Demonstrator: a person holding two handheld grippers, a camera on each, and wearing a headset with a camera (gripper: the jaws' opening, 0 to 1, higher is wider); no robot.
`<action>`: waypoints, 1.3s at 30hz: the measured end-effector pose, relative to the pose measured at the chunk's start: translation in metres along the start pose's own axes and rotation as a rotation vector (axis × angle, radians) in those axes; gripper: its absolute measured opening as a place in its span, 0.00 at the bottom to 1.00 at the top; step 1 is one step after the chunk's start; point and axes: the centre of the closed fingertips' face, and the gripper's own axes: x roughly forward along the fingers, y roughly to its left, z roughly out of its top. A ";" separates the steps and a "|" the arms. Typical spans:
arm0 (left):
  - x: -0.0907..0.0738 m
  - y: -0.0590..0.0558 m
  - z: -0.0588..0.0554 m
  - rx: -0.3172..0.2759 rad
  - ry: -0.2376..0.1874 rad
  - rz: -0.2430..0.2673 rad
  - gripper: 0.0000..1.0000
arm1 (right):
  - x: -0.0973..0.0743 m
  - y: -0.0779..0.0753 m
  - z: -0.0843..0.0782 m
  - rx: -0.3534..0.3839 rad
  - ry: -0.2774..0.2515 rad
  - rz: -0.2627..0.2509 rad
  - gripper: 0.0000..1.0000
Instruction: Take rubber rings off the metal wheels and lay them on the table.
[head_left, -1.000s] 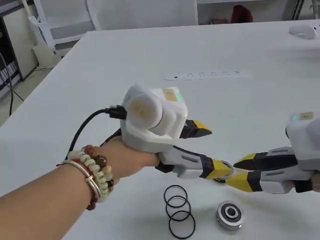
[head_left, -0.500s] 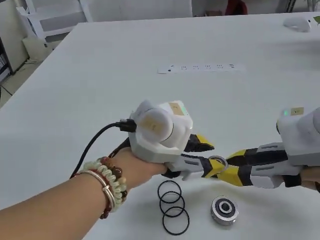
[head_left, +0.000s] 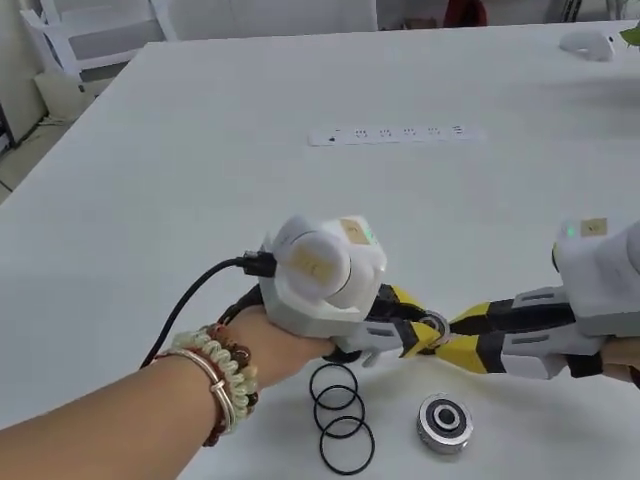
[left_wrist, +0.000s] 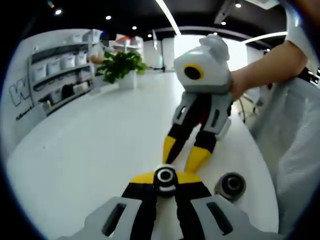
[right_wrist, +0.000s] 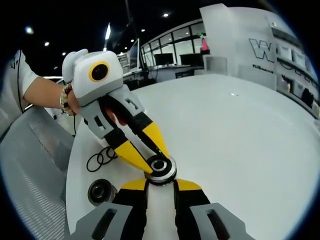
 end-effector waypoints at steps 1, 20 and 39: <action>-0.001 0.000 0.000 -0.013 -0.005 0.002 0.14 | 0.000 0.000 0.000 -0.004 0.001 -0.001 0.16; -0.006 0.000 -0.001 -0.029 -0.014 0.022 0.14 | 0.000 0.000 0.000 -0.041 0.018 -0.001 0.11; -0.009 -0.003 -0.002 -0.049 -0.048 0.055 0.14 | -0.002 -0.004 -0.003 0.079 0.070 -0.030 0.00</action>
